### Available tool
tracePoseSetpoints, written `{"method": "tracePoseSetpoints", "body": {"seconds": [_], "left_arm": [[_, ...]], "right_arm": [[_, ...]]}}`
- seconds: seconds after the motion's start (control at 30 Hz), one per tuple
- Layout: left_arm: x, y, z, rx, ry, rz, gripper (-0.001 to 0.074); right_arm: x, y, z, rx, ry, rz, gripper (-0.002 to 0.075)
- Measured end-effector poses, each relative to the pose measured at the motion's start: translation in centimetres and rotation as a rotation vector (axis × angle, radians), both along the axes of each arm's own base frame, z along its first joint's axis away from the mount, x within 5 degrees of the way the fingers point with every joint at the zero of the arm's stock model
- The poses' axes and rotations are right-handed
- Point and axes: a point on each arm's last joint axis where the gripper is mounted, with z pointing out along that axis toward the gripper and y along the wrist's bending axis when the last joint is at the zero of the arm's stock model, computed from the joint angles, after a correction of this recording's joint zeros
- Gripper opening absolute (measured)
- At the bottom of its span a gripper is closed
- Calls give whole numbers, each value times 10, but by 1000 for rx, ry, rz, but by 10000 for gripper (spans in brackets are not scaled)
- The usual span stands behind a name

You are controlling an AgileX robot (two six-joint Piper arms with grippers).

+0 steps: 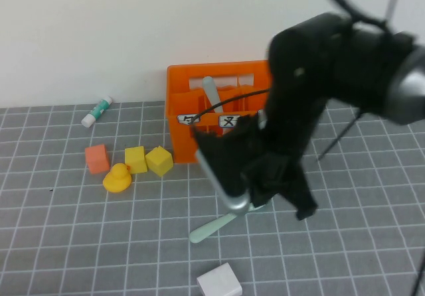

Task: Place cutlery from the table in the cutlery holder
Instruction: Pick up the spoon

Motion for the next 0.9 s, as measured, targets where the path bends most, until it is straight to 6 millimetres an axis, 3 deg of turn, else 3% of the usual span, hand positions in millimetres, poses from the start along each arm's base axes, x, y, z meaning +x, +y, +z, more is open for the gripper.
{"method": "tracePoseSetpoints", "body": {"seconds": [0.23, 0.3, 0.43, 0.53, 0.9], "left_arm": [[0, 0, 0, 0, 0, 0, -1], [0, 0, 0, 0, 0, 0, -1], [0, 0, 0, 0, 0, 0, -1], [0, 0, 0, 0, 0, 0, -1], [0, 0, 0, 0, 0, 0, -1]], "right_arm": [[6, 37, -29, -32, -55, 60, 39], [9, 45, -38, -17, -71, 67, 108], [12, 55, -53, 4, -89, 73, 333], [12, 60, -65, -5, -86, 107, 432], [11, 71, -106, -62, -37, 182, 470]]}}
